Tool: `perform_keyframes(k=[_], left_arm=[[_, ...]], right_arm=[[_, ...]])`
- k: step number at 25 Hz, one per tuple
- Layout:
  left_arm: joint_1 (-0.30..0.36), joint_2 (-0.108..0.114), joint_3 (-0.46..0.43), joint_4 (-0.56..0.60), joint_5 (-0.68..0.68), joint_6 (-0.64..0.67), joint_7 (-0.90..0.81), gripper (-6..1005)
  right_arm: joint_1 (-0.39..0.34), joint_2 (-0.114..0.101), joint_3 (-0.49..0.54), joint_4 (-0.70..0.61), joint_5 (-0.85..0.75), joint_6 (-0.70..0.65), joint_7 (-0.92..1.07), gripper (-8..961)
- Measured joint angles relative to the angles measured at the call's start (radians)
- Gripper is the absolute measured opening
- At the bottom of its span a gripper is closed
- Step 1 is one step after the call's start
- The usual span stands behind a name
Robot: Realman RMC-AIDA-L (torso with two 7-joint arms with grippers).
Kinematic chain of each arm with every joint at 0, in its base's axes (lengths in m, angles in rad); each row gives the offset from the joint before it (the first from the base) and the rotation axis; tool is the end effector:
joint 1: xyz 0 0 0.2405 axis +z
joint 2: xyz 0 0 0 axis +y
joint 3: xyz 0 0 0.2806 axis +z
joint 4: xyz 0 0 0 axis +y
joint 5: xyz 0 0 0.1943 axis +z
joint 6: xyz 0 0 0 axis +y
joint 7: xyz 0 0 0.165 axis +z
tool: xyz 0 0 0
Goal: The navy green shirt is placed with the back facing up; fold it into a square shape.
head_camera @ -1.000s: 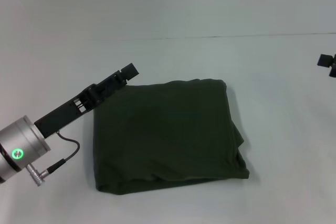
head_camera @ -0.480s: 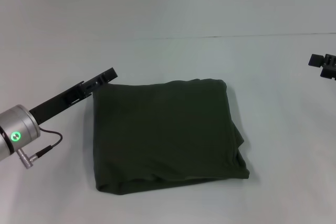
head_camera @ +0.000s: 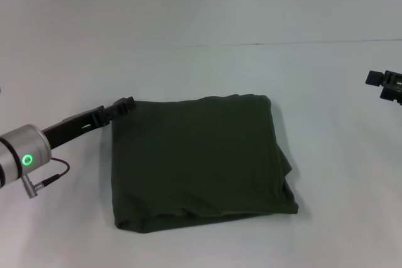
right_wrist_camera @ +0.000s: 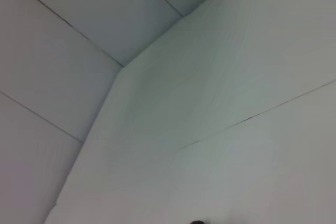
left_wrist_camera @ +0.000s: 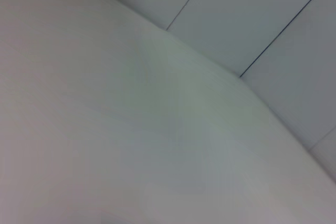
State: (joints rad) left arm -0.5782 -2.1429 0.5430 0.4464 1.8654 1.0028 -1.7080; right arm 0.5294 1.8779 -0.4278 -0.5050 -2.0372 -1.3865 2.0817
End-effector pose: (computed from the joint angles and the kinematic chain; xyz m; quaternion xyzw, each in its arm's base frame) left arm -0.3052 0.3882 -0.0552 -0.7469 -0.5226 -0.2980 0.2831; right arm 0.3406 0.3735 0.0672 -0.7214 0.5823 0.3091 0.2121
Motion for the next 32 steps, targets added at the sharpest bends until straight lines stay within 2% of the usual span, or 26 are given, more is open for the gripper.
perform_keyframes(k=[7, 16, 21, 32], left_arm=[[-0.023, -0.011, 0.070, 0.001, 0.000, -0.097, 0.005, 965], [-0.031, -0.015, 0.089, 0.002, 0.000, -0.111, 0.008, 966], [-0.035, -0.017, 0.130, 0.001, -0.001, -0.112, 0.002, 966], [-0.050, -0.018, 0.160, -0.002, -0.001, -0.153, -0.002, 843]], right_arm=[[0.000, 0.009, 0.000, 0.000, 0.000, 0.008, 0.001, 901], [0.003, 0.020, -0.001, 0.000, 0.000, 0.027, 0.001, 900], [0.002, 0.022, 0.000, 0.000, 0.000, 0.031, 0.001, 900], [-0.002, 0.024, 0.000, 0.000, 0.000, 0.032, 0.000, 900]])
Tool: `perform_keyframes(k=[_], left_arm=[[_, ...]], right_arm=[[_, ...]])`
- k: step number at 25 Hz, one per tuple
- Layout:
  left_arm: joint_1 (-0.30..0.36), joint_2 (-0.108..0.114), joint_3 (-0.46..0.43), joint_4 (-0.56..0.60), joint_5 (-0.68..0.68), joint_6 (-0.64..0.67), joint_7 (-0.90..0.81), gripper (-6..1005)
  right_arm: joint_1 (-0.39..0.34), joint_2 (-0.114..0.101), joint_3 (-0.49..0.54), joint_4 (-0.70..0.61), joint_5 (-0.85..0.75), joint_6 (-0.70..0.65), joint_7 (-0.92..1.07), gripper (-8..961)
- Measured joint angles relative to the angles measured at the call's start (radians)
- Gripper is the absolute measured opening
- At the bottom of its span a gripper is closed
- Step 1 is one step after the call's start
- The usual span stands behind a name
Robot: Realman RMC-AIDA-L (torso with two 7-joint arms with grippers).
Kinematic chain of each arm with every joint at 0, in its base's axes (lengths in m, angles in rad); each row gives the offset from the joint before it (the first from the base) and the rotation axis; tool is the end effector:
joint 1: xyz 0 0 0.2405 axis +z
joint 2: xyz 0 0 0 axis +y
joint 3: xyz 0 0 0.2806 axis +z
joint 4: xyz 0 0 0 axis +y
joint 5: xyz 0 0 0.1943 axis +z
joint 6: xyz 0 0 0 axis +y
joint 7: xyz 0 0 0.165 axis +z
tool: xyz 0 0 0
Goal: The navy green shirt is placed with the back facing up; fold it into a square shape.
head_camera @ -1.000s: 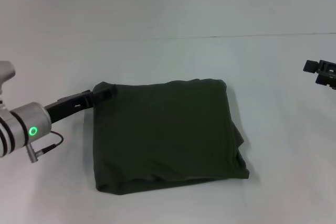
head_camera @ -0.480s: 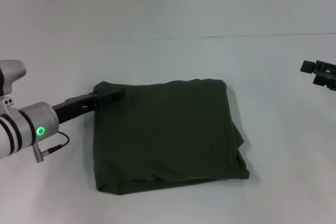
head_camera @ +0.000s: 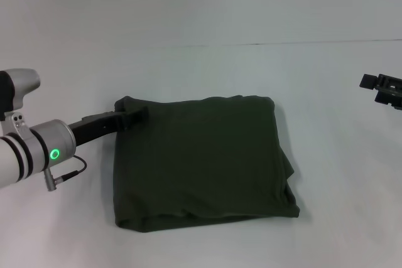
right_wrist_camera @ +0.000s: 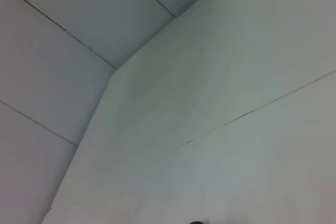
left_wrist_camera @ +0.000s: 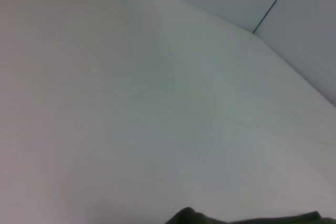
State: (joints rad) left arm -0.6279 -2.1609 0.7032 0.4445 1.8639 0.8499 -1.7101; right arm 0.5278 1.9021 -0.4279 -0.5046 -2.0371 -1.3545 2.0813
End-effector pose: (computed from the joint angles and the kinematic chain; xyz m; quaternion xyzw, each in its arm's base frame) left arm -0.2918 0.4020 -0.0781 -0.7818 -0.4959 -0.2340 0.2969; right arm 0.3416 0.3736 0.0569 -0.7137 0.5896 0.3102 0.2163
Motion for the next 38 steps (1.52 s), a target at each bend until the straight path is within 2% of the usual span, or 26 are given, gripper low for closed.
perform_keyframes(k=[3, 14, 19, 24, 38], left_arm=[[-0.006, 0.000, 0.006, -0.003, 0.000, -0.008, -0.007, 586], [-0.023, 0.005, 0.043, 0.004, 0.002, -0.006, -0.065, 341], [-0.032, 0.006, 0.043, 0.003, -0.004, -0.005, -0.078, 144], [-0.052, 0.007, 0.036, 0.002, -0.010, -0.007, -0.126, 33], [-0.076, 0.005, 0.032, -0.006, -0.038, -0.060, -0.186, 64]], right_arm=[[0.000, 0.000, 0.000, 0.000, 0.000, 0.000, -0.001, 899], [0.007, 0.000, 0.000, 0.000, 0.000, 0.000, -0.003, 900], [0.009, 0.000, 0.000, 0.000, 0.000, -0.001, -0.005, 900], [0.009, 0.000, 0.000, -0.003, 0.000, -0.002, -0.005, 901], [0.012, -0.003, 0.000, -0.009, 0.000, 0.000, -0.003, 902]])
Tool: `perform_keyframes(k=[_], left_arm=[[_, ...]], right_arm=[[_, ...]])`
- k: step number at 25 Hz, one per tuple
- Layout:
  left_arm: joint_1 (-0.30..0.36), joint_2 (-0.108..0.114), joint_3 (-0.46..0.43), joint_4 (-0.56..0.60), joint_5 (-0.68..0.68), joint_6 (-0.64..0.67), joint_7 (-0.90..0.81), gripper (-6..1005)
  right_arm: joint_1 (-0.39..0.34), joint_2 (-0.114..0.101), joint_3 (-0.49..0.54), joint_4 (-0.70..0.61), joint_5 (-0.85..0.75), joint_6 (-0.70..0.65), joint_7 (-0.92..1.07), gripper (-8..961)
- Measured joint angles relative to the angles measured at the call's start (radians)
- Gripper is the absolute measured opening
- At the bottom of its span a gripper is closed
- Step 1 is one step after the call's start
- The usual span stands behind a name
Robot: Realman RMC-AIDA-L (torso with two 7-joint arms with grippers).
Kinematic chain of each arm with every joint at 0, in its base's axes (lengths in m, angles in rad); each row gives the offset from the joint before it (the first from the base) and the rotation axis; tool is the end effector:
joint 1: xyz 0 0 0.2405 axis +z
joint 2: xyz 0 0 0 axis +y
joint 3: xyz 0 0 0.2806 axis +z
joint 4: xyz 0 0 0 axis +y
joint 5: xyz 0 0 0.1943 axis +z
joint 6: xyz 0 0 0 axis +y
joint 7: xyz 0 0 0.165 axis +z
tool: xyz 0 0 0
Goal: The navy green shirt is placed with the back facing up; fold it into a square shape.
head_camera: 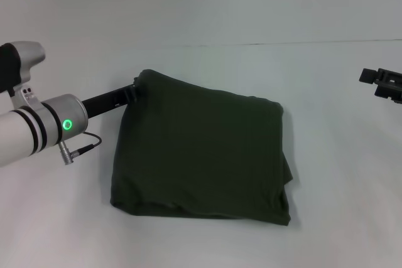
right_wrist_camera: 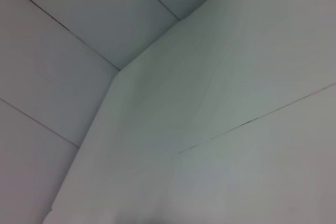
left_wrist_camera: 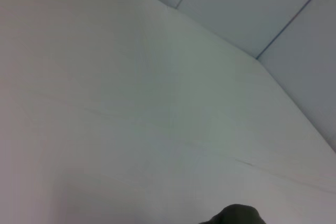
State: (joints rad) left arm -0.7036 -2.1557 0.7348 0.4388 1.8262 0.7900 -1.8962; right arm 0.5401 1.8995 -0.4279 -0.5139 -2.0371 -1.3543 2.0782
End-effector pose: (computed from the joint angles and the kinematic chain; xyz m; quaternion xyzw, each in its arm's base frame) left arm -0.2659 0.4283 -0.0749 -0.7430 -0.5429 -0.2674 0.2858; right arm 0.3371 0.3789 0.0602 -0.7199 0.5808 0.3104 0.2194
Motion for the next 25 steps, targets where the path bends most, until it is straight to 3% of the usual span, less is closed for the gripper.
perform_keyframes(k=[25], left_arm=[[0.021, -0.003, -0.058, 0.016, -0.016, 0.007, -0.049, 159]], right_arm=[[0.009, -0.004, 0.000, 0.000, 0.000, -0.001, 0.005, 903]])
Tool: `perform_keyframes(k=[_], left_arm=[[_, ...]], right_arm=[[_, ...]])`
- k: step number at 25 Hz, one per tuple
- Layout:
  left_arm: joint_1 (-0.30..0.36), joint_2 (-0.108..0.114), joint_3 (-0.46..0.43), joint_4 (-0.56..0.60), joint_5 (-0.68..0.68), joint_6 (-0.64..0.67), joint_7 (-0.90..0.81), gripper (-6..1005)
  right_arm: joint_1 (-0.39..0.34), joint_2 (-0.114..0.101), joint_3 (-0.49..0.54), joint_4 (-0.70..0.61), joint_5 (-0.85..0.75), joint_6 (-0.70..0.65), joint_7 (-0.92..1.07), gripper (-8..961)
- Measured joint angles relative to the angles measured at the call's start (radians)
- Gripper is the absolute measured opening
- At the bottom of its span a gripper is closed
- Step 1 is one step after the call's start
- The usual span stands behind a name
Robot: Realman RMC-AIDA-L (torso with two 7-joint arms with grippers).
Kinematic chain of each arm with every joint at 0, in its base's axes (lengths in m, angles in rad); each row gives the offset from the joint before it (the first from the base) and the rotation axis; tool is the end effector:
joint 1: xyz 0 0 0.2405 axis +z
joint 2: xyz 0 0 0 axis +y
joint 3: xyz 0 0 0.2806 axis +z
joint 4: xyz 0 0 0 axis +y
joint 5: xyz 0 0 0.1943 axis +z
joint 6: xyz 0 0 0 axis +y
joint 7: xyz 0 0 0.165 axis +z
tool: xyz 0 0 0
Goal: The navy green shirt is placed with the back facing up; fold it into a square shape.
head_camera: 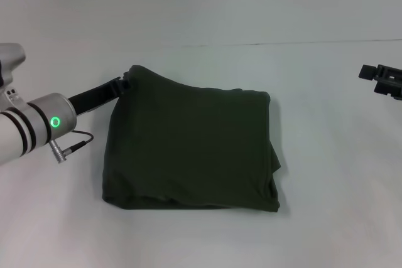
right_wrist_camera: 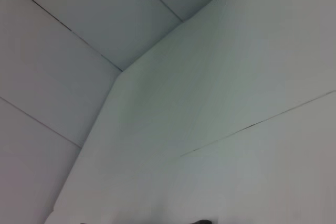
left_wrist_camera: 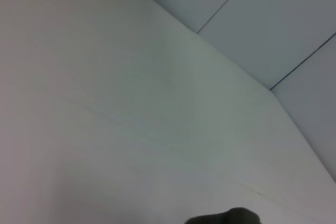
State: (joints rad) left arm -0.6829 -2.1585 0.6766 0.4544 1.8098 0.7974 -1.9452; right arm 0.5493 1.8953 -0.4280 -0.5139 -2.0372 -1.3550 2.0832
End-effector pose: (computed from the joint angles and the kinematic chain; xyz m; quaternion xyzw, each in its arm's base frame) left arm -0.2747 0.4281 -0.0640 -0.7033 -0.5754 -0.2990 0.2914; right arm 0.3342 0.3823 0.0622 -0.7216 0.5785 0.3112 0.2187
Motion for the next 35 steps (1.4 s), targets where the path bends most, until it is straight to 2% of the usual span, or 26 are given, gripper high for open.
perform_keyframes(k=[3, 8, 11, 13, 17, 21, 27, 30, 35], left_arm=[[0.016, 0.003, -0.004, 0.023, 0.000, -0.007, -0.001, 195], [0.103, 0.000, -0.016, 0.175, -0.012, 0.029, -0.022, 334], [0.171, -0.003, -0.018, 0.269, -0.074, 0.211, -0.004, 429], [0.198, -0.003, -0.018, 0.292, -0.116, 0.393, 0.047, 506], [0.226, -0.003, -0.013, 0.297, -0.134, 0.702, 0.125, 670], [0.262, 0.009, -0.007, 0.297, -0.125, 0.916, 0.159, 858], [0.314, 0.011, -0.005, 0.292, -0.054, 1.049, 0.232, 965], [0.334, 0.002, -0.001, 0.289, -0.009, 1.072, 0.279, 965], [0.353, -0.001, 0.015, 0.242, 0.034, 1.139, 0.430, 965]], right_arm=[[-0.001, 0.000, 0.000, 0.000, 0.000, 0.001, 0.000, 904], [-0.004, -0.005, 0.004, -0.001, 0.006, -0.015, -0.018, 904], [-0.007, -0.005, 0.012, -0.003, 0.031, -0.074, -0.095, 904], [-0.011, 0.003, 0.012, -0.003, 0.065, -0.158, -0.188, 904], [-0.014, 0.030, 0.010, -0.003, 0.098, -0.322, -0.364, 905], [-0.013, 0.052, -0.025, -0.004, 0.084, -0.402, -0.489, 905], [-0.021, 0.086, -0.133, -0.014, 0.080, -0.446, -0.640, 909], [-0.027, 0.101, -0.170, -0.028, 0.079, -0.447, -0.678, 909], [-0.031, 0.099, -0.246, -0.041, 0.076, -0.441, -0.641, 909]])
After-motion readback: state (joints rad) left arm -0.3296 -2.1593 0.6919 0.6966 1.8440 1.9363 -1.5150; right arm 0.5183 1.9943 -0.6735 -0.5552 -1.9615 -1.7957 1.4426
